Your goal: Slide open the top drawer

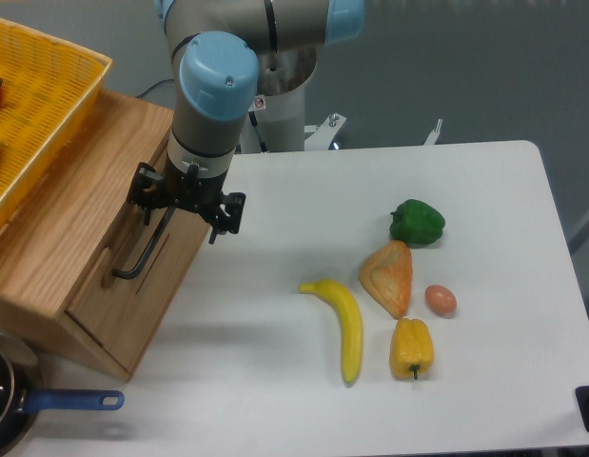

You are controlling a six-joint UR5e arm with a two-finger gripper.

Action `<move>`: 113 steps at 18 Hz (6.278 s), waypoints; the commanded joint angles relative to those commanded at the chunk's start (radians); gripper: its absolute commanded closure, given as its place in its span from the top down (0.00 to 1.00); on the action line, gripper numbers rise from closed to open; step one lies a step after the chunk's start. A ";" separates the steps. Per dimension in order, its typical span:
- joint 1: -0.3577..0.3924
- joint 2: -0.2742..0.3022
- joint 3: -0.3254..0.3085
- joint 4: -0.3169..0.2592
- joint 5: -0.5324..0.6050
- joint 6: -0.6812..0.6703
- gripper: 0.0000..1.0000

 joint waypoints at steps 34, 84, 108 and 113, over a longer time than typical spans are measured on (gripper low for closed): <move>0.000 -0.017 0.002 0.002 0.046 0.003 1.00; 0.152 -0.038 0.041 -0.002 0.078 0.092 1.00; 0.204 -0.037 0.048 0.000 0.100 0.129 1.00; 0.212 -0.038 0.049 0.000 0.100 0.138 1.00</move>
